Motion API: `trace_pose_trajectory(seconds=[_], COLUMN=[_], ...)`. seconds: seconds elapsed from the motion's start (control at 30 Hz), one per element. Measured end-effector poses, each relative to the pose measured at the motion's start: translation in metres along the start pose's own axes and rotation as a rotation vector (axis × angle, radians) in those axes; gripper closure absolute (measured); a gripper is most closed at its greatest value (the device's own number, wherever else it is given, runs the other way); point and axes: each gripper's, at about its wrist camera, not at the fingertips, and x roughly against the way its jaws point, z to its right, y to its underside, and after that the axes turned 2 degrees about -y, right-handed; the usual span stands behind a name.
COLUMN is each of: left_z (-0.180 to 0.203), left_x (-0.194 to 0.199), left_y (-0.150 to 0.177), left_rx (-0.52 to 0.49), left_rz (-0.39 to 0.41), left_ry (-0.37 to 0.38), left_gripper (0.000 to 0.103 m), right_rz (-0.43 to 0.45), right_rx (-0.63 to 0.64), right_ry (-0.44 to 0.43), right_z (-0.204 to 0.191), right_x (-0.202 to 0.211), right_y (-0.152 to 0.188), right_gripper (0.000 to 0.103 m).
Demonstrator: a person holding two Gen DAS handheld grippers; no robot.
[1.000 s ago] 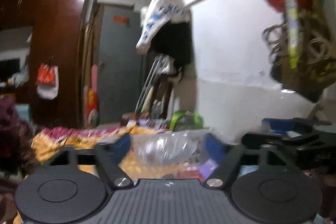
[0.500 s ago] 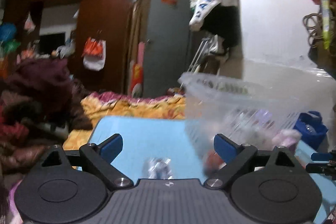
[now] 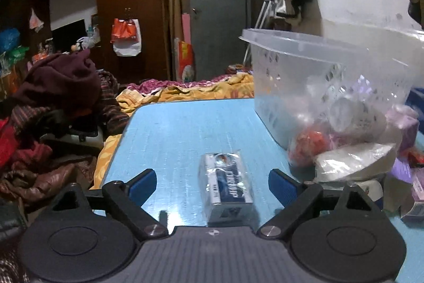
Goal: Organize objects
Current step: 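Grasp the small white-blue box with the left gripper while the right grasps the red box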
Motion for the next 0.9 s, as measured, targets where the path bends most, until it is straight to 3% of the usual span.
trace_pose_trajectory(seconds=[0.07,0.1,0.17,0.37,0.57,0.77,0.9], left_z=[0.003,0.004,0.005,0.006,0.014,0.023,0.028], left_x=[-0.004,-0.004,-0.002,0.018,0.066,0.083,0.087], left_y=[0.0,0.001,0.003,0.012,0.041,0.06,0.071], left_rx=[-0.025,-0.031,-0.037,-0.037,-0.012,-0.018,-0.049], left_rz=[-0.03,-0.035,-0.026,0.104,0.271,0.319,0.327], left_ry=[-0.003,-0.006,-0.004,0.022,0.128,0.196,0.219], left_gripper=[0.039,0.058,0.058,0.058,0.058,0.058,0.058], right_rz=[0.017,0.021,0.028,0.107,0.202,0.246,0.281], right_rx=[-0.01,-0.008,-0.013,-0.058,-0.06,-0.043,-0.057], right_ry=[0.002,0.008,0.007,0.006,-0.01,-0.02,-0.086], right_z=[0.003,0.004,0.003,0.009,0.004,0.0,0.0], right_x=[0.001,0.002,0.003,0.024,0.044,0.053,0.062], right_y=[0.0,0.002,0.005,0.014,0.022,0.024,0.022], right_gripper=[0.048,0.048,0.048,0.05,0.05,0.05,0.05])
